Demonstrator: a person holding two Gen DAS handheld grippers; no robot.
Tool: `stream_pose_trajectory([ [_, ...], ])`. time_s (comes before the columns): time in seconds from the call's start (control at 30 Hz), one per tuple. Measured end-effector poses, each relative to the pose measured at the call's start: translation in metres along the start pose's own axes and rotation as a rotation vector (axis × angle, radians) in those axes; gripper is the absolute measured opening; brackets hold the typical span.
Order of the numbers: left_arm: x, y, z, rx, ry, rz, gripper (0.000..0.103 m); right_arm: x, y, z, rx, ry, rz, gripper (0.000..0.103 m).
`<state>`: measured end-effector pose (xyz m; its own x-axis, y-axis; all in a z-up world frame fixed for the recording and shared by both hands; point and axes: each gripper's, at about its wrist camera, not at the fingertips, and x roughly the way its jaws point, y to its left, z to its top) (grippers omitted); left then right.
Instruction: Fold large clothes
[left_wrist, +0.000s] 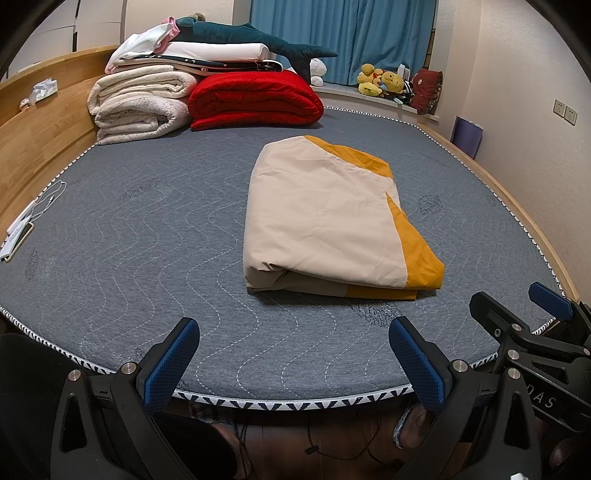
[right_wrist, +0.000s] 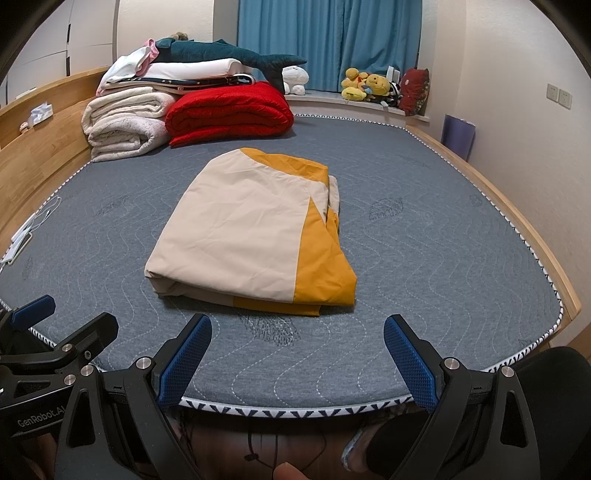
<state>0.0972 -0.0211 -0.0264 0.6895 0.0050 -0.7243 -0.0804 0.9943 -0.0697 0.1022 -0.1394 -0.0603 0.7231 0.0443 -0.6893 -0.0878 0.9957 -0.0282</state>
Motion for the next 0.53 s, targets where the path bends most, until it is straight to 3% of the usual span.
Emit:
stream_pose_trajectory([
  [0.53, -0.0049, -0.0039, -0.0001, 0.004, -0.003, -0.006, 0.102, 0.0017, -0.0003, 0.0001, -0.001, 0.0, 0.0, 0.094],
])
